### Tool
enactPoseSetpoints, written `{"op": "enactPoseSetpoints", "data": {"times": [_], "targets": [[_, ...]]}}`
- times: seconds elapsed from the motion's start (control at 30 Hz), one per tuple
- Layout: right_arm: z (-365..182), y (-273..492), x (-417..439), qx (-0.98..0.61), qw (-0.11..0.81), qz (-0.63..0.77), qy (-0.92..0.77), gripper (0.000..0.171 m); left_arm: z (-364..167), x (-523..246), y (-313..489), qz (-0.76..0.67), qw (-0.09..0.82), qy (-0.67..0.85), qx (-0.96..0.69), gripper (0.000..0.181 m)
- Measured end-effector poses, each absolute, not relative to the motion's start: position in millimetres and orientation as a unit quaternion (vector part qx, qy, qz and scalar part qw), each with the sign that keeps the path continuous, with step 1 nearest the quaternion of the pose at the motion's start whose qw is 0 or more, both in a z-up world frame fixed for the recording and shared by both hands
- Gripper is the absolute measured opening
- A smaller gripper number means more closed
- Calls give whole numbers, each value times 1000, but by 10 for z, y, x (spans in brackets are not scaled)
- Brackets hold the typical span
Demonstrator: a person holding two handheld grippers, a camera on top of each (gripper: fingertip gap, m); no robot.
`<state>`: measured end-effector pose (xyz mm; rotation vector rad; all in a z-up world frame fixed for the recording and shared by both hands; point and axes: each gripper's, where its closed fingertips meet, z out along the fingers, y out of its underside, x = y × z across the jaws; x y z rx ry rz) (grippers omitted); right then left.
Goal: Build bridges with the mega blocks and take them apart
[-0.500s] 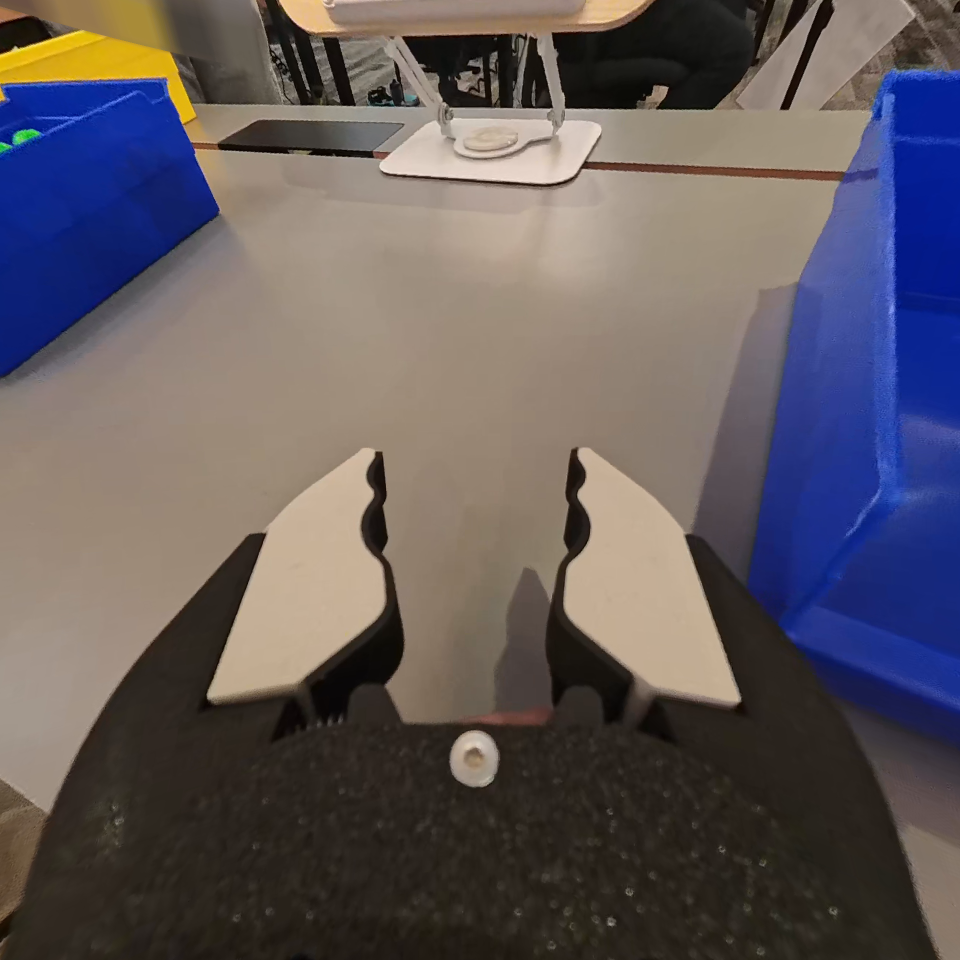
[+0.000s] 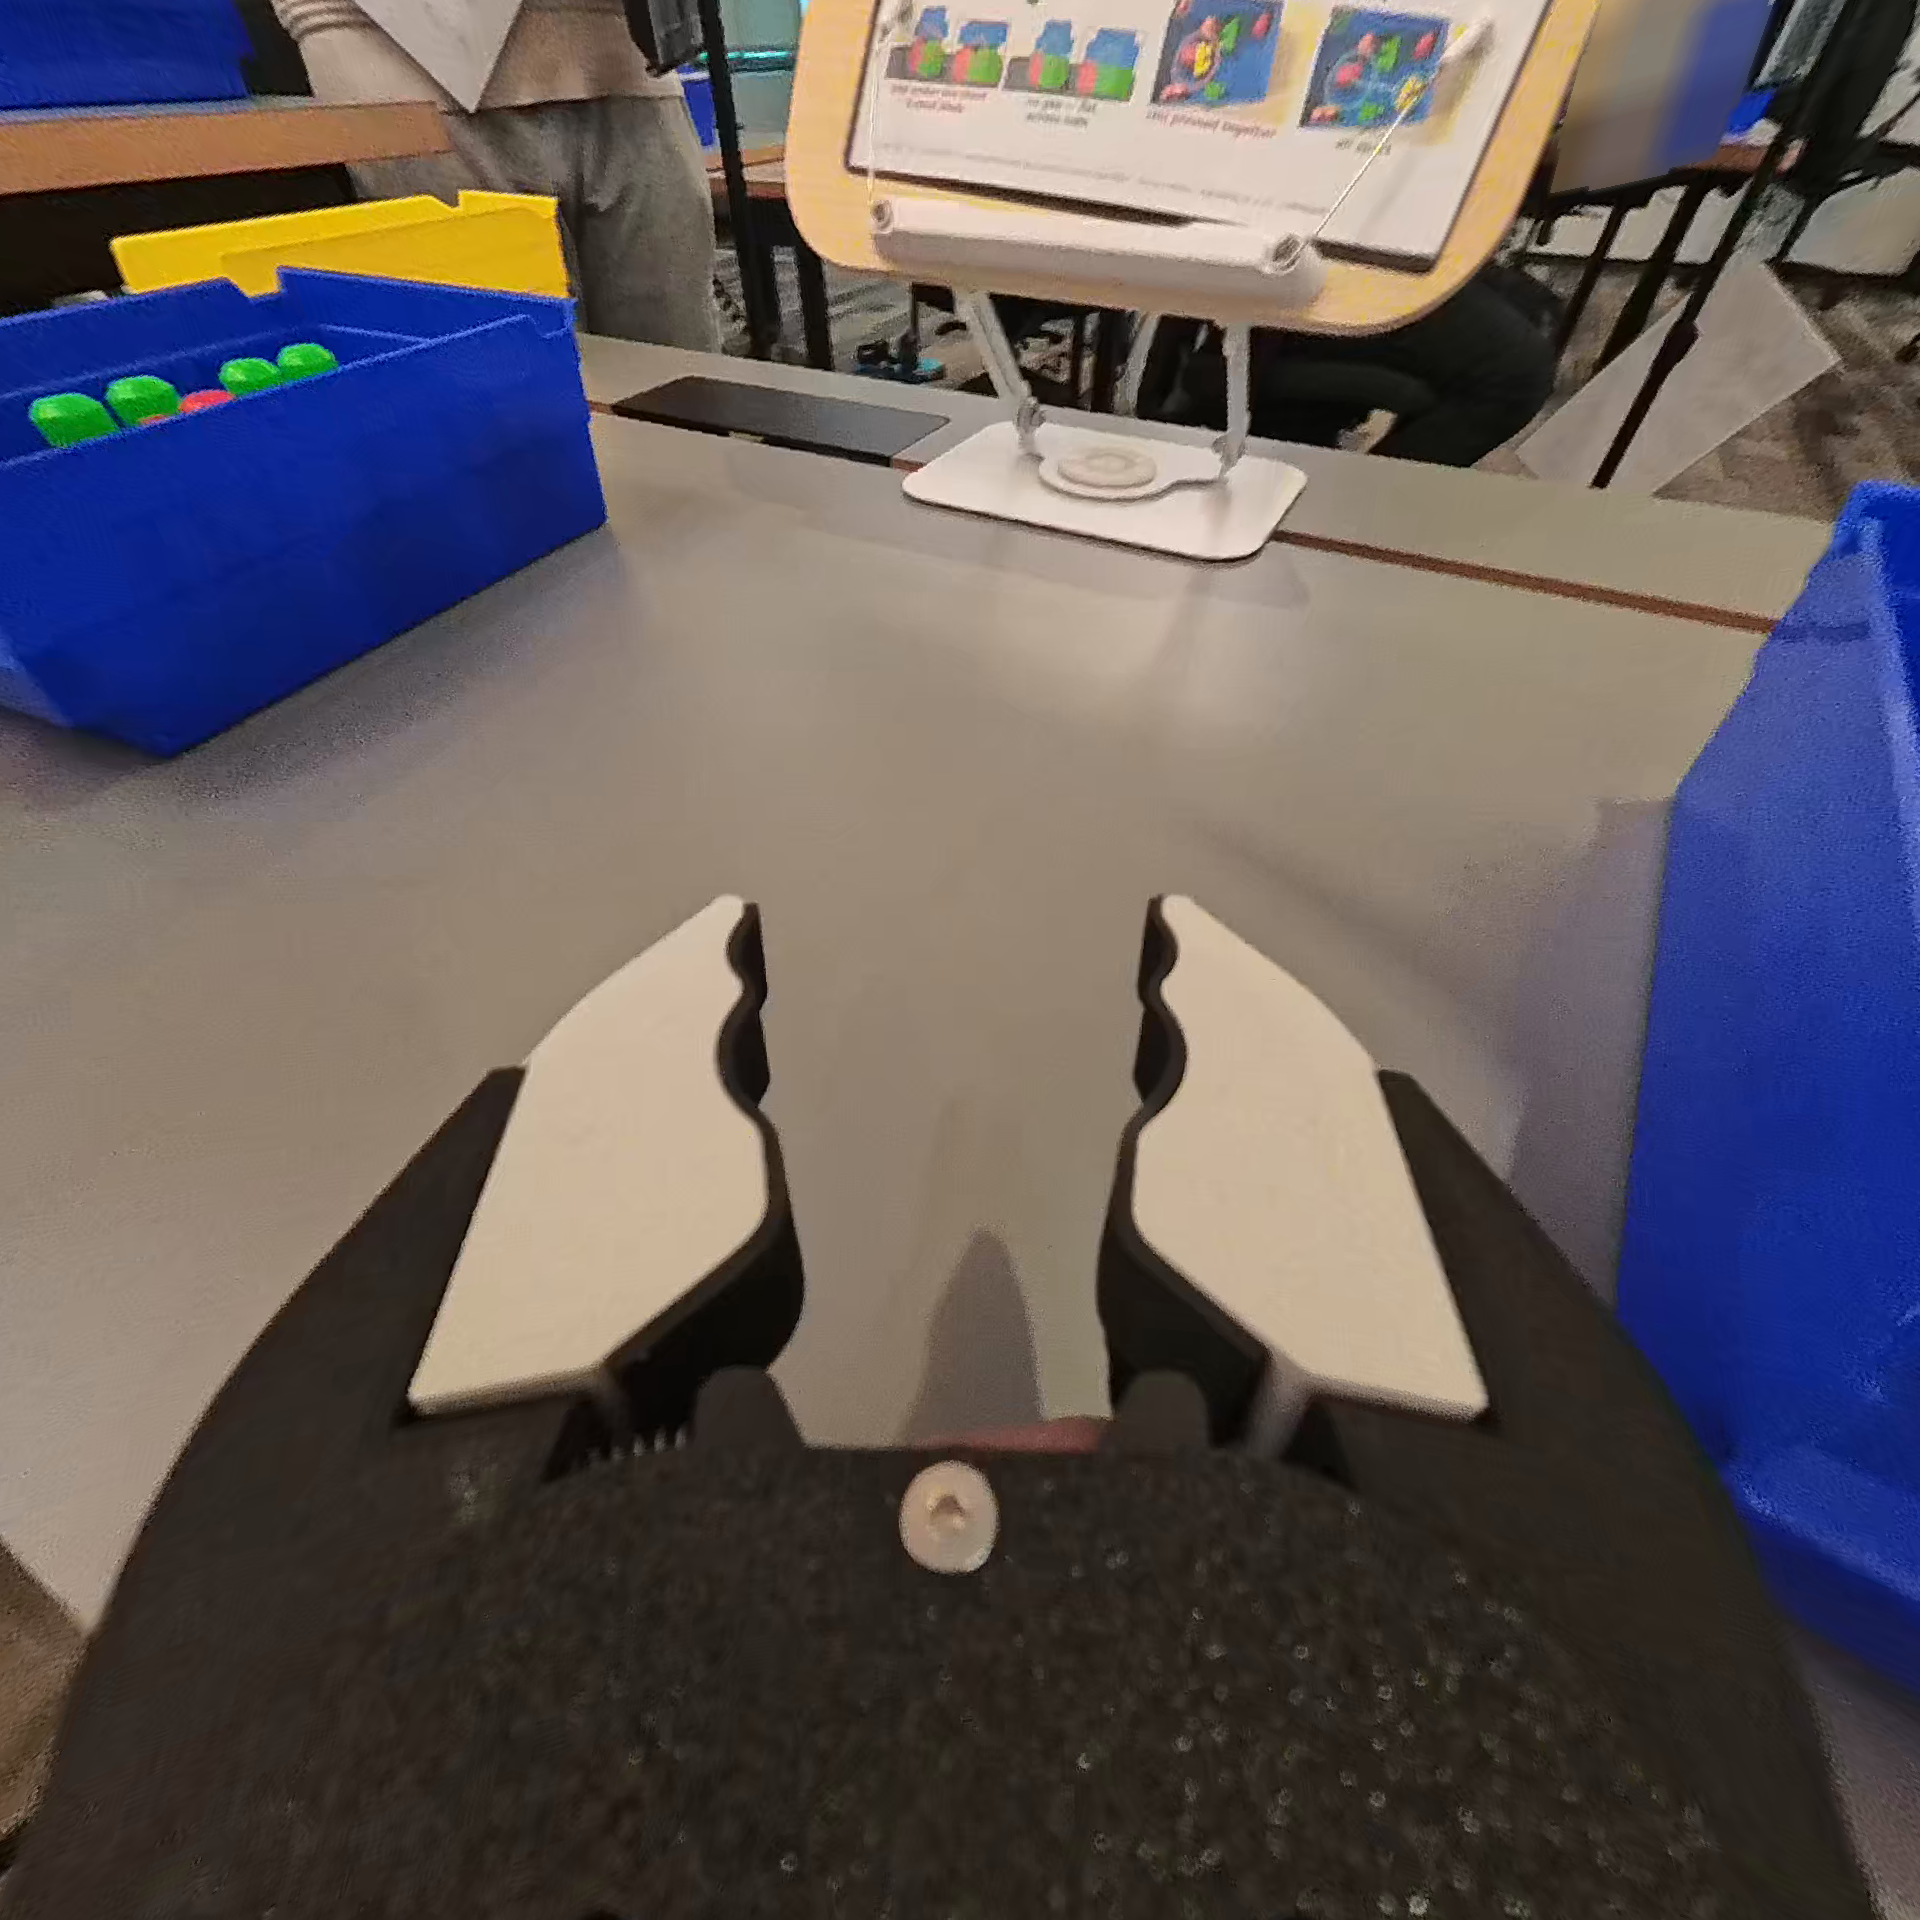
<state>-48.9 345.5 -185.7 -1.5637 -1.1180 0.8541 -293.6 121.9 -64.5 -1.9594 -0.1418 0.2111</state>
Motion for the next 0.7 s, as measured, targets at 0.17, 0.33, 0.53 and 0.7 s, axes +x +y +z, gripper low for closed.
{"op": "enactPoseSetpoints", "data": {"times": [0.17,0.33,0.53,0.7], "targets": [[-1729,3591,-487,-647,549,298,-438,75,-1067,-2595,1428,186,555,-121,-802,36],[-1705,3589,-469,-653,560,272,-433,79,-1517,-2294,1536,176,556,-163,-796,36],[-1678,3466,-555,-631,527,328,-465,79,-1552,-2046,1685,86,595,-86,-794,36],[-1382,3058,-816,-502,464,450,-575,69,-1235,-1868,1862,-59,651,23,-757,36]]}}
